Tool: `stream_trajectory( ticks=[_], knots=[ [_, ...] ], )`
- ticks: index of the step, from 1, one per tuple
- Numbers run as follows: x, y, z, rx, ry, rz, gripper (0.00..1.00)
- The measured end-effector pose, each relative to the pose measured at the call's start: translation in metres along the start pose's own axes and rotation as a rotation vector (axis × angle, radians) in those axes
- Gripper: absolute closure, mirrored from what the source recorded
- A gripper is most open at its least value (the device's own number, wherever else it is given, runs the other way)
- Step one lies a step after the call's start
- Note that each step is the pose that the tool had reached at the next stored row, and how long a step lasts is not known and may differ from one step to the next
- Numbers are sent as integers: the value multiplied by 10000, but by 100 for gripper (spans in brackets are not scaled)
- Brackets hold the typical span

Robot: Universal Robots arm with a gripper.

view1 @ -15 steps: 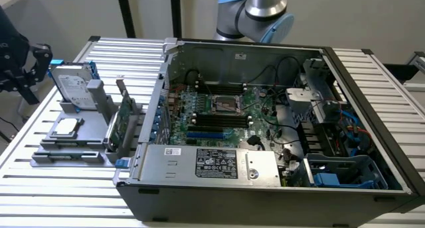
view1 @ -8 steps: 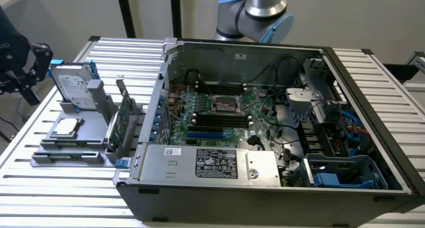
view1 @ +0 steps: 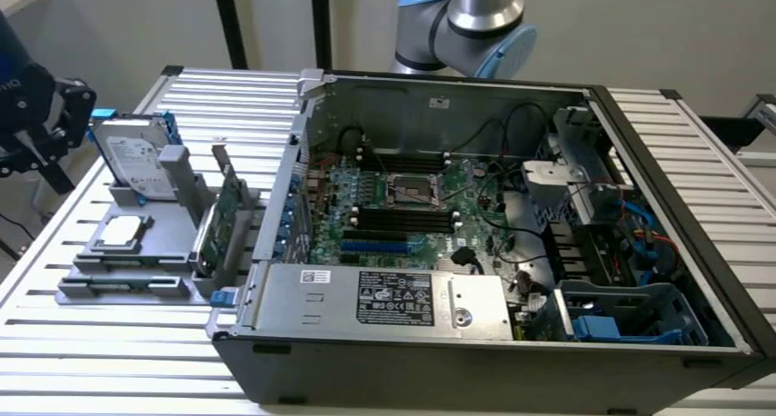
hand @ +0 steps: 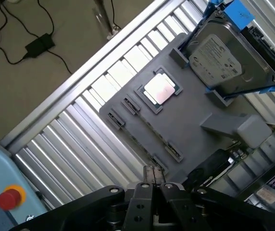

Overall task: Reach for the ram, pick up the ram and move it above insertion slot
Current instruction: 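Pick up the ram and move it above insertion slot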

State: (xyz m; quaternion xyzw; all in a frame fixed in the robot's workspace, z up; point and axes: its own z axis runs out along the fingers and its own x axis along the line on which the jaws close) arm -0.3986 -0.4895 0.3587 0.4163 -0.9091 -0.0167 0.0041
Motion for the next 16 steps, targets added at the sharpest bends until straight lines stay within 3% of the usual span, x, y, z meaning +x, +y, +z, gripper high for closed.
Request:
stream_trajectory(
  ticks=[16],
  knots=[
    [0,-2,52,2,79,-2914,89]
  ],
)
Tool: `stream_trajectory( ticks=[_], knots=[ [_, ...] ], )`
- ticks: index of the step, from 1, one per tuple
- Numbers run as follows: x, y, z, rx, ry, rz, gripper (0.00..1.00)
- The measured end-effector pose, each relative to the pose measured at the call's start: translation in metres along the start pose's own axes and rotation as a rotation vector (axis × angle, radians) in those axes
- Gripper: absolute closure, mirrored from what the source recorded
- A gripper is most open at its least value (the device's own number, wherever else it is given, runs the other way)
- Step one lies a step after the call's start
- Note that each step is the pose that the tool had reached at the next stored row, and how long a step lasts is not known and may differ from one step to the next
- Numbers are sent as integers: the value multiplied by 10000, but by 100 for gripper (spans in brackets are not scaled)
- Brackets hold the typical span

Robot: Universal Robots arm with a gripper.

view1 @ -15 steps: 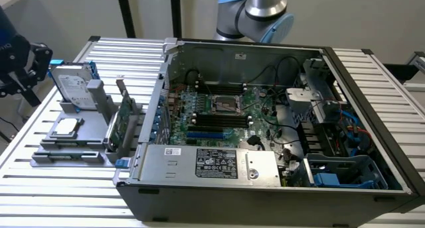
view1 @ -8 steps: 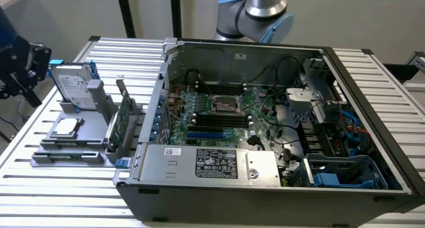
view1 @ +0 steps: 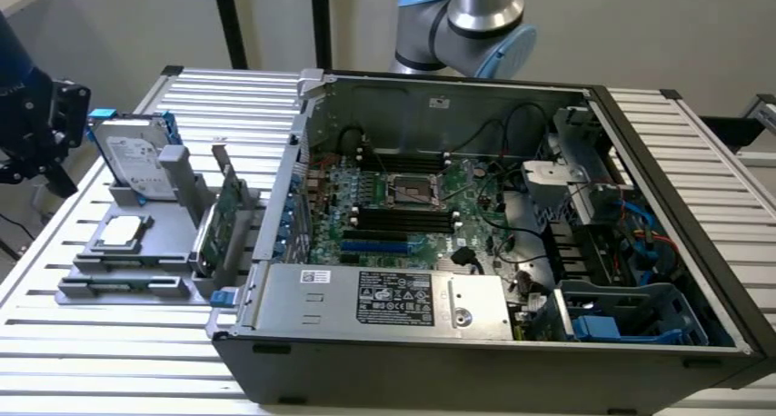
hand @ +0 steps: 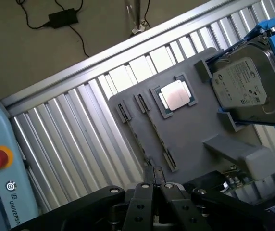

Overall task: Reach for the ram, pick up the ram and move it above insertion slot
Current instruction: 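Pick up the ram and move it above insertion slot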

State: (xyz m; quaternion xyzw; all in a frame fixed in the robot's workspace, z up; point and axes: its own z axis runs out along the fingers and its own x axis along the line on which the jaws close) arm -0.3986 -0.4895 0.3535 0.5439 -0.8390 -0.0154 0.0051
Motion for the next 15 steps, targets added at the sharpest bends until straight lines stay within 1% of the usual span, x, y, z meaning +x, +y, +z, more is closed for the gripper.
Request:
stream_trajectory(
  ticks=[15],
  knots=[
    [1,-2,80,-21,85,-2724,89]
  ],
)
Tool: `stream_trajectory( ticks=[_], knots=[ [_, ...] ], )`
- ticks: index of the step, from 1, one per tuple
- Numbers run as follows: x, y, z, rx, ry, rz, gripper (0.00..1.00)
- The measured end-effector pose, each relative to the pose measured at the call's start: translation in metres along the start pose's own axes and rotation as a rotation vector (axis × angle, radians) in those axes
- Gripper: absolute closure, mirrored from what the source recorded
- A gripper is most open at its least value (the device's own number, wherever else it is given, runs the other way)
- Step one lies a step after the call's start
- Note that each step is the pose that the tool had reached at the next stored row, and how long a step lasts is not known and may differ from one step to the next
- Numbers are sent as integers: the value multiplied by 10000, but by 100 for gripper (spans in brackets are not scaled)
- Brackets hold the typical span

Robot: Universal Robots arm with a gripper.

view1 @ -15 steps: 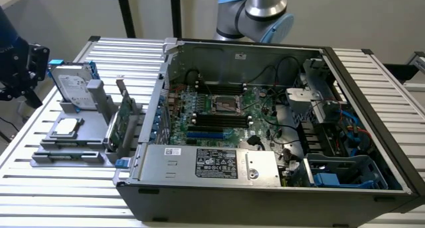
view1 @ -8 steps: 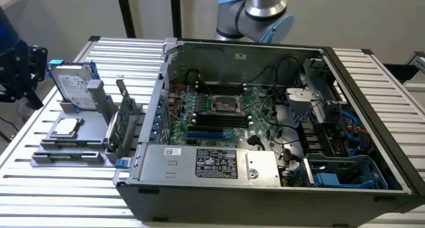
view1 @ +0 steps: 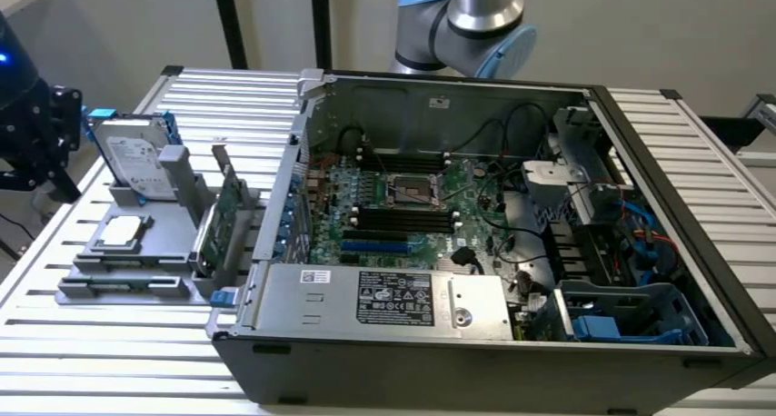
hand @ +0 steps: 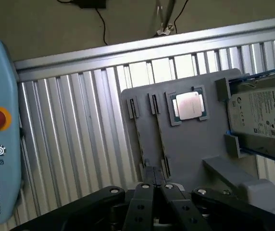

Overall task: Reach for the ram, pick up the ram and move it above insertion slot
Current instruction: 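Pick up the ram and move it above insertion slot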

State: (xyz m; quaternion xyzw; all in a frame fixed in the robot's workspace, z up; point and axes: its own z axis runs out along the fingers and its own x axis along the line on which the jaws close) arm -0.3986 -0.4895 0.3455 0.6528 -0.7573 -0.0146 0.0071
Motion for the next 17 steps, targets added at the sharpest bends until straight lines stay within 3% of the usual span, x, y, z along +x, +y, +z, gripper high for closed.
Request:
stream_trajectory(
  ticks=[6,12,17],
  knots=[
    [0,-1,43,2,31,-1100,89],
    [1,-2,81,63,35,-2161,89],
    [1,-3,83,85,26,-2309,88]
  ],
)
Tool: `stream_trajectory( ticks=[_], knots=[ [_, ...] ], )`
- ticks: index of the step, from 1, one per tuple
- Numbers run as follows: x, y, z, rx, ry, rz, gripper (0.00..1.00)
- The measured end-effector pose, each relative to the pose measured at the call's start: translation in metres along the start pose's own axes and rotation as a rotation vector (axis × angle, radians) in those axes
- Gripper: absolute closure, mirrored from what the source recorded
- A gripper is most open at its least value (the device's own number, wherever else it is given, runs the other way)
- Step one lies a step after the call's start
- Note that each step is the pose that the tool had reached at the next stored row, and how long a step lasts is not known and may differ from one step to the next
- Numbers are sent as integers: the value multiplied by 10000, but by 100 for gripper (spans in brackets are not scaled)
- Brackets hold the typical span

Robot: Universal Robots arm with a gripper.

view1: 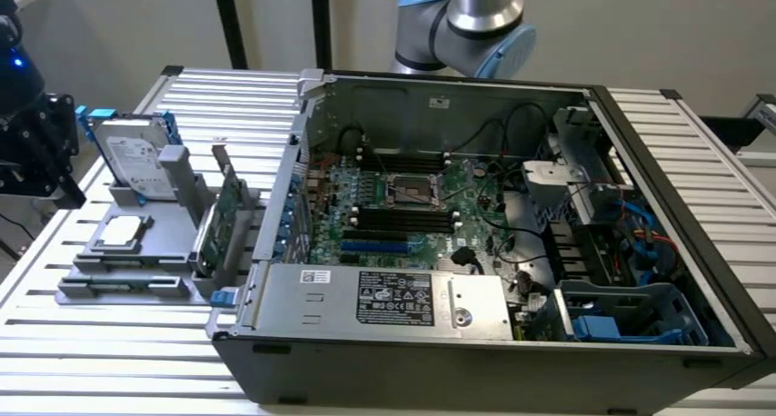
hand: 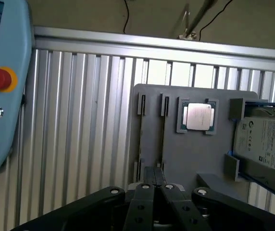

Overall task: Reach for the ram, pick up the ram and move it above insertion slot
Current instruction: 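Pick up the ram and move it above insertion slot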

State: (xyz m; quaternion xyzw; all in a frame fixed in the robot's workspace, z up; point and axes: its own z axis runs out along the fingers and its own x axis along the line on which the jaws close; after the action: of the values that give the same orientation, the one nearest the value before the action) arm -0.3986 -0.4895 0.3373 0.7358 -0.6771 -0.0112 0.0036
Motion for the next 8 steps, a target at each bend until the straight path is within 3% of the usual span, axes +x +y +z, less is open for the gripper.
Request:
stream_trajectory(
  ticks=[2,5,7,8],
  knots=[
    [0,0,0,0,0,0,82],
    [0,0,2,0,0,0,64],
    [1,0,31,2,-1,-1,64],
    [1,-1,47,0,0,-1,58]
  ],
)
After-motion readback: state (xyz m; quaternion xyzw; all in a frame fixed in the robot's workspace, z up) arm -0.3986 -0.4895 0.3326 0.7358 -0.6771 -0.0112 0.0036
